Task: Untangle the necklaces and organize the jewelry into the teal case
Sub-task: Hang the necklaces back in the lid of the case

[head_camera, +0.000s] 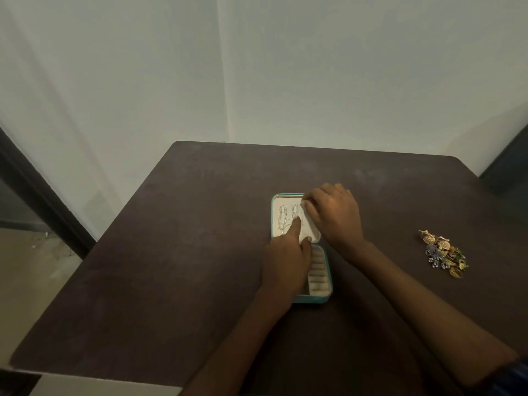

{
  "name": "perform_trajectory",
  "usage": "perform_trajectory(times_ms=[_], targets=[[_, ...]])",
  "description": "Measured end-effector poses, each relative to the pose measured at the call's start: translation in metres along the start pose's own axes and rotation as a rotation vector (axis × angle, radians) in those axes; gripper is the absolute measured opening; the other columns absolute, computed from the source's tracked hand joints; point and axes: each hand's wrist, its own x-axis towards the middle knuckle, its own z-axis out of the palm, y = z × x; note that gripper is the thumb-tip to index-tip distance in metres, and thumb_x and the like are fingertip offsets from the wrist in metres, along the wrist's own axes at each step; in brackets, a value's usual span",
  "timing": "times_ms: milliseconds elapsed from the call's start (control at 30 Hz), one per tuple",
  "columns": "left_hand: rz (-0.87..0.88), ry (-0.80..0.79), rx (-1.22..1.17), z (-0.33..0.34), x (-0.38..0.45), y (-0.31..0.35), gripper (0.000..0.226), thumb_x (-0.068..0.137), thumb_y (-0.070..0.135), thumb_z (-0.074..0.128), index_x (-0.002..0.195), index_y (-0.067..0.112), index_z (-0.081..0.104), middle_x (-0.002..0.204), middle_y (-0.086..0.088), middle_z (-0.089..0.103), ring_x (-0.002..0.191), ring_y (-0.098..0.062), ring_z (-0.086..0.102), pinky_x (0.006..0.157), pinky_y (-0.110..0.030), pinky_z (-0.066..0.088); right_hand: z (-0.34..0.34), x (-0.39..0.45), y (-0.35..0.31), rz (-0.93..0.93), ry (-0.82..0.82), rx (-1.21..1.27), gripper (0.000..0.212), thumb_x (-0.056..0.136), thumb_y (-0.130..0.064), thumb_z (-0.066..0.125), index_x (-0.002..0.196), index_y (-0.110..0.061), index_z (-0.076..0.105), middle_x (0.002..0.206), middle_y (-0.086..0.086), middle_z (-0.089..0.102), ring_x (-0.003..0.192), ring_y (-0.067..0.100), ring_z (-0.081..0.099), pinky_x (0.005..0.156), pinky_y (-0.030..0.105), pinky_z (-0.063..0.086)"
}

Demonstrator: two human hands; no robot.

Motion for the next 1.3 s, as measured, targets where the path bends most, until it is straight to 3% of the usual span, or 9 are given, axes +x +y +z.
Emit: perform_trajectory(times_ms=[233,433,633,800,967,1100,1200,1300], targets=[[0.013,0.026,0.035,-0.004,-0.004,0.004,0.037,0.096,0.032,0.044,0.128,0.015,0.055,0.114,-0.008,0.065,0.1,-0.021,0.061,0.081,-0.035,0.051,-0.008,-0.016,0.002,0.047,-0.02,0.013,0.006,0.083,-0.02,0.065,0.084,-0.014,0.068,0.08,0.004,0.065,0.073,0.025,0.055,0.064,0.034,0.04],[-0.074,0.16,-0.168,-0.005,-0.006,0.001,0.029,0.093,0.02,0.047,0.121,0.016,0.058,0.106,-0.012,0.068,0.09,-0.025,0.065,0.074,-0.036,0.054,-0.004,-0.029,-0.003,-0.052,-0.121,0.01,0.025,0.082,-0.022,0.049,0.09,-0.016,0.072,0.081,0.004,0.064,0.069,0.023,0.054,0.062,0.028,0.034],[-0.066,0.21,-0.227,-0.003,-0.009,-0.002,0.03,0.092,0.015,0.047,0.119,0.014,0.059,0.102,-0.012,0.069,0.086,-0.027,0.066,0.072,-0.039,0.054,-0.001,-0.032,-0.007,-0.092,-0.177,-0.028,0.022,0.072,-0.017,0.058,0.088,-0.016,0.073,0.076,0.005,0.062,0.067,0.024,0.054,0.058,0.031,0.038],[-0.034,0.236,-0.238,-0.002,-0.012,-0.005,0.036,0.088,0.024,0.04,0.117,0.015,0.059,0.096,-0.012,0.07,0.079,-0.027,0.066,0.066,-0.039,0.053,-0.006,-0.036,-0.007,-0.081,-0.193,0.006,0.021,0.075,-0.016,0.059,0.09,-0.014,0.073,0.078,0.007,0.063,0.068,0.025,0.054,0.059,0.033,0.04],[-0.013,0.245,-0.215,0.0,-0.013,-0.006,0.03,0.092,0.016,0.045,0.118,0.014,0.059,0.102,-0.011,0.07,0.083,-0.024,0.067,0.067,-0.033,0.053,-0.008,-0.043,-0.006,-0.077,-0.226,0.027,0.021,0.076,-0.013,0.063,0.094,-0.012,0.072,0.079,0.008,0.062,0.068,0.024,0.052,0.06,0.032,0.039],[-0.002,0.277,-0.254,-0.001,-0.013,-0.005,0.03,0.092,0.018,0.042,0.115,0.013,0.061,0.105,-0.008,0.07,0.088,-0.021,0.067,0.071,-0.037,0.056,-0.011,-0.048,-0.006,-0.055,-0.238,0.075,0.023,0.079,-0.015,0.056,0.095,-0.012,0.073,0.08,0.008,0.063,0.069,0.024,0.052,0.06,0.032,0.04],[-0.025,0.306,-0.302,-0.002,-0.013,-0.007,0.025,0.093,0.011,0.045,0.112,0.012,0.061,0.097,-0.005,0.07,0.079,-0.015,0.066,0.064,-0.028,0.054,-0.015,-0.052,-0.007,-0.025,-0.243,0.096,0.034,0.081,-0.022,0.044,0.099,-0.013,0.071,0.079,0.007,0.062,0.068,0.023,0.052,0.058,0.034,0.042],[-0.032,0.339,-0.351,-0.004,-0.014,-0.006,0.024,0.092,0.008,0.046,0.11,0.01,0.062,0.088,-0.002,0.069,0.066,-0.007,0.062,0.054,-0.022,0.05,-0.018,-0.052,-0.009,-0.039,-0.267,0.059,0.033,0.079,-0.019,0.046,0.1,-0.013,0.071,0.077,0.007,0.061,0.066,0.023,0.052,0.056,0.034,0.041]])
